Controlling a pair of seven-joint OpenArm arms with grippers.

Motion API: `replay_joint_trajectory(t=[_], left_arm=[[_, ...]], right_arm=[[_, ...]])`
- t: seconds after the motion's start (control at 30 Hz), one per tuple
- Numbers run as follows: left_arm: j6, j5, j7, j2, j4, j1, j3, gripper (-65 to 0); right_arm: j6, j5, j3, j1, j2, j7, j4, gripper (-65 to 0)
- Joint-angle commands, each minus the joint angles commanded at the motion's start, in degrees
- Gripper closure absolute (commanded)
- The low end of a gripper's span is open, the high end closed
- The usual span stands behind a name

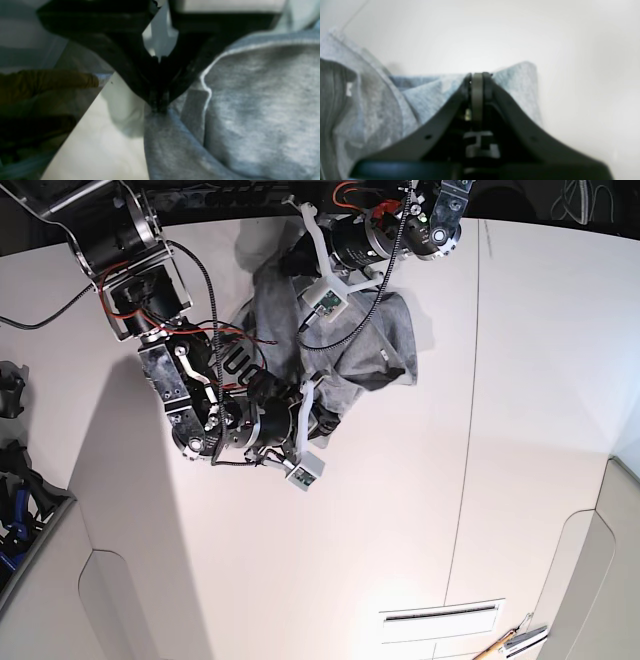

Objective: Fold the T-shirt properly
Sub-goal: 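Pull the bundle's edges square with both grippers and set it flat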

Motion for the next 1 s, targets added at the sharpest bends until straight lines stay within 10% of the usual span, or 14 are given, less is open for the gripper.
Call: replay_joint_trajectory(t=[0.37, 0.83, 1.0], left_arm=[[9.8, 8.9, -0.2, -1.5, -0.1, -11.0, -11.5, 0.0], [9.9, 3.6, 1.5, -3.7, 12.1, -8.5, -17.3, 0.0], [6.0, -2.1, 3.3, -4.5, 16.7, -4.5, -17.3, 0.0]], right_arm=[[0.07, 11.9, 7.5, -8.0, 6.9, -9.0, 9.7, 0.0], [0.24, 15.8, 28.8, -16.3, 6.9, -12.6, 21.3, 0.0], [0.28, 15.8, 28.9, -16.4, 7.0, -12.6, 21.3, 0.0]])
